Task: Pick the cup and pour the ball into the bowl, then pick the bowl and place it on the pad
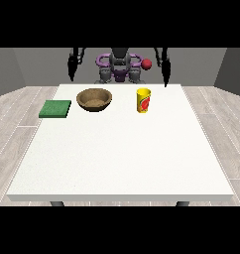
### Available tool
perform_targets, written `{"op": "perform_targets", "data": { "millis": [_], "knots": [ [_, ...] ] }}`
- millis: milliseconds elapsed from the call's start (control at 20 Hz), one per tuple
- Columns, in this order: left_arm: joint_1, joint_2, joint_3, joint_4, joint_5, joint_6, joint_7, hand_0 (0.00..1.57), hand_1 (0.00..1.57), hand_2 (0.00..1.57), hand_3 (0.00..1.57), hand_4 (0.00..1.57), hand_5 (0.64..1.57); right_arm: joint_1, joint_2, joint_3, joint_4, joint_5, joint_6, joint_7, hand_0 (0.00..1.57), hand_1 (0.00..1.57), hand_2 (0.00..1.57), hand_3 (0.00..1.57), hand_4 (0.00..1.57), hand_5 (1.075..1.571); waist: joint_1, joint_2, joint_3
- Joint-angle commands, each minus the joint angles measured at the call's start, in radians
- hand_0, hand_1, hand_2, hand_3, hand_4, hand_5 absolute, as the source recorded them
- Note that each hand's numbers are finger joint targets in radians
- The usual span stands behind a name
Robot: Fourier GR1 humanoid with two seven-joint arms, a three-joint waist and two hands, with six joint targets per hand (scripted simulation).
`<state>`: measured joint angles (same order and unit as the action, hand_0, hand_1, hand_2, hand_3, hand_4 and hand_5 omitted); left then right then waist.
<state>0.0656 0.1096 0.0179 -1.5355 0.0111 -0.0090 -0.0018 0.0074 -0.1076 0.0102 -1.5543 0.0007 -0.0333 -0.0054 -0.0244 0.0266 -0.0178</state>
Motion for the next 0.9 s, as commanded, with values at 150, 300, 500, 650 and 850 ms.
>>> {"op": "perform_targets", "data": {
  "millis": [150, 300, 500, 650, 850],
  "knots": [
    [0.000, 0.042, 0.015, -0.091, 0.004, -0.004, 0.063, 0.00, 0.00, 0.00, 0.00, 0.00, 1.535, -0.014, -0.037, -0.010, -0.092, -0.011, 0.011, 0.069, 0.00, 0.00, 0.00, 0.00, 0.62, 1.559, 0.011, -0.227, 0.0169],
    [-0.038, -0.103, -0.131, -0.179, 0.078, 0.080, 0.201, 0.00, 0.00, 0.00, 0.00, 0.00, 1.535, 0.011, -0.018, -0.055, -0.098, -0.116, 0.039, 0.126, 0.00, 0.00, 0.00, 0.00, 0.62, 1.559, -0.053, -0.302, 0.0213],
    [-0.019, -0.107, -0.316, -0.290, 0.064, 0.260, 0.360, 0.00, 0.00, 0.00, 0.00, 0.00, 1.532, -0.010, -0.053, -0.120, -0.125, -0.178, 0.039, 0.233, 0.00, 0.00, 0.00, 0.00, 0.59, 1.562, 0.010, -0.329, 0.0189],
    [-0.035, -0.108, -0.265, -0.396, 0.029, 0.263, 0.433, 0.00, 0.00, 0.00, 0.00, 0.00, 1.536, 0.041, -0.070, -0.126, -0.199, -0.199, 0.064, 0.263, 0.00, 0.00, 0.00, 0.00, 0.55, 1.563, 0.012, -0.297, 0.0181],
    [-0.043, -0.109, -0.272, -0.404, 0.015, 0.253, 0.313, 0.00, 0.00, 0.00, 0.00, 0.00, 1.529, 0.037, -0.048, -0.143, -0.232, -0.204, 0.081, 0.170, 0.00, 0.00, 0.00, 0.00, 0.52, 1.561, 0.007, -0.159, 0.0178]
  ]
}}
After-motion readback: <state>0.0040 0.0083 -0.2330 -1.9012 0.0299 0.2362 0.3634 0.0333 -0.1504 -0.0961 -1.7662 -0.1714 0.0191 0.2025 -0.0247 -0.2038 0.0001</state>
